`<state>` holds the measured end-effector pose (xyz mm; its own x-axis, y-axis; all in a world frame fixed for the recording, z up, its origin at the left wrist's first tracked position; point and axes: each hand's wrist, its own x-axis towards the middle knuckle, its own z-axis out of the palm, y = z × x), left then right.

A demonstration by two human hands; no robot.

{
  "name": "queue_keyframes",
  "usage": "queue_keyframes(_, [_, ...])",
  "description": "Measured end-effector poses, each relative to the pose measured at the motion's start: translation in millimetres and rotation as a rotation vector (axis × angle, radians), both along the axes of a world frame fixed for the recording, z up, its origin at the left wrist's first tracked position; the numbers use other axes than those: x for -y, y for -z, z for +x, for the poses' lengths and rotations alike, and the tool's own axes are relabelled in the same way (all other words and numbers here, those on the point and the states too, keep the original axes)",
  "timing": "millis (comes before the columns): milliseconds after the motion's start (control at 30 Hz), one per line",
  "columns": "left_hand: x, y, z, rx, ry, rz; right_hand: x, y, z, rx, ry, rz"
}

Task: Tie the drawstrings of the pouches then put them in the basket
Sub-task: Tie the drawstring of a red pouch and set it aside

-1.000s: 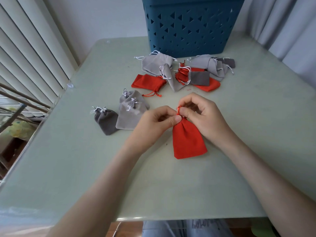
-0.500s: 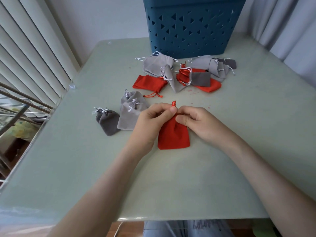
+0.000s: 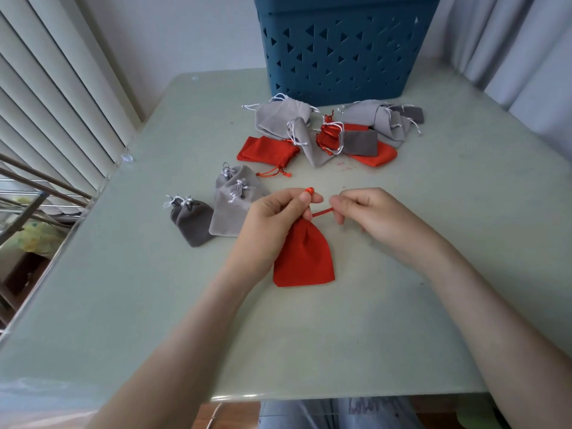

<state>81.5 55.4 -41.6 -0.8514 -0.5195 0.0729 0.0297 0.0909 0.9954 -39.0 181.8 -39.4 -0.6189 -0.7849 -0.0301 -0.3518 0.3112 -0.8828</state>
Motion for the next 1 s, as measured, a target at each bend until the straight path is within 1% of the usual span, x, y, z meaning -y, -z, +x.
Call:
queue_keyframes(100, [1,3,-3,-0.002,-0.030,-0.001,6,4,-1,0.267,0.087,-0.197])
queue_keyframes(133, [2,5,-4,-0.002,-0.045,0.011,7,4,1,0.333,0.084,-0.256])
queue_keyframes(200, [5,8,-5,0.007,-0.077,0.054,9,3,6,0.396,0.016,-0.349])
queue_keyframes(267, [6,10,-6,0.026,-0.090,0.063,11,4,11,0.341,-0.100,-0.390])
queue_keyframes(367, [4,10,-6,0.026,-0.057,0.046,14,5,17,0.170,-0.168,-0.333])
queue_keyframes(533, [3,13,-5,0.059,-0.030,-0.078,17,6,18,0.075,-0.104,-0.345])
queue_keyframes(633, [0,15,-5,0.069,-0.022,-0.164,18,8,17,0.006,-0.067,-0.312])
queue_keyframes(767, [0,17,-5,0.067,-0.035,-0.221,19,8,16,-0.015,-0.072,-0.283])
queue_keyframes(867, [-2,18,-5,0.066,-0.035,-0.264,19,9,16,-0.022,-0.034,-0.267])
queue_keyframes(1000, [-3,17,-6,0.031,-0.029,-0.254,19,12,15,-0.066,0.003,-0.217])
